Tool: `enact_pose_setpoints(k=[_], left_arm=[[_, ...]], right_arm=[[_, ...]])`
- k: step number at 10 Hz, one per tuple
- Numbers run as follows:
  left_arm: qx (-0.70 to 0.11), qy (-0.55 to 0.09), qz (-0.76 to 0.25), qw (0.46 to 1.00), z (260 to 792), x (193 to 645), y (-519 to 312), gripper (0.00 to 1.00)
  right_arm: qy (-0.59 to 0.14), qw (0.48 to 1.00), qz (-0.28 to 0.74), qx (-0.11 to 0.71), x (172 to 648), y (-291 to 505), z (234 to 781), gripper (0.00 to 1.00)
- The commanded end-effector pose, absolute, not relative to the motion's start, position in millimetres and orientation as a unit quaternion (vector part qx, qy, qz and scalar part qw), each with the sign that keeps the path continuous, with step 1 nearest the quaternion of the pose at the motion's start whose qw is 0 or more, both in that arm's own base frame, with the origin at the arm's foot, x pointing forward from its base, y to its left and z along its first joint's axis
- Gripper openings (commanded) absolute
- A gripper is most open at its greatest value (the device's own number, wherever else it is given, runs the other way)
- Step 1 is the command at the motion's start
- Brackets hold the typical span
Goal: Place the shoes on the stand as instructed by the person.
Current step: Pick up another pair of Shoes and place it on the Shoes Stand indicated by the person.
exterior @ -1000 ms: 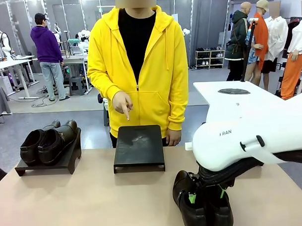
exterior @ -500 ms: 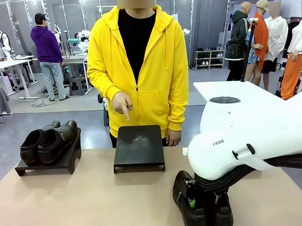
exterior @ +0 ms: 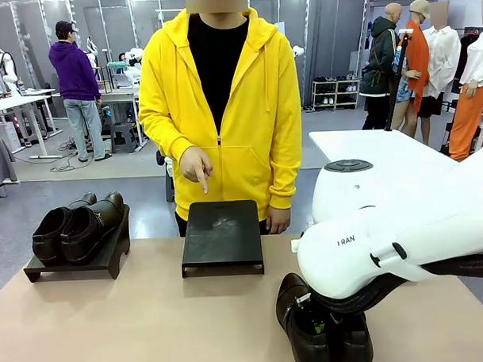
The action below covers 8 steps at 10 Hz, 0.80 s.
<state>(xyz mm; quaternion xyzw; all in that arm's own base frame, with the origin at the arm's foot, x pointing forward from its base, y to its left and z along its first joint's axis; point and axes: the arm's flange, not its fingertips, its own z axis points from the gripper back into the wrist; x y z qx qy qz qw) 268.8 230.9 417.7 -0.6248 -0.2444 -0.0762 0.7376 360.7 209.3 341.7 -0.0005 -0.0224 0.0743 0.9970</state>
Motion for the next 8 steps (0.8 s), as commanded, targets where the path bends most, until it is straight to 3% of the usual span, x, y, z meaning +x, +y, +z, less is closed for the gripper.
enact_pose_setpoints(k=[1, 8], left_arm=[[-0.626, -0.241, -0.082, 0.737, 421, 264, 230, 1.00], [-0.626, -0.241, -0.082, 0.737, 421, 264, 230, 1.00]], right_arm=[[-0.027, 0.998, 0.051, -0.015, 363, 222, 331, 0.00], [-0.023, 0.998, 0.057, -0.004, 362, 208, 341, 0.00]])
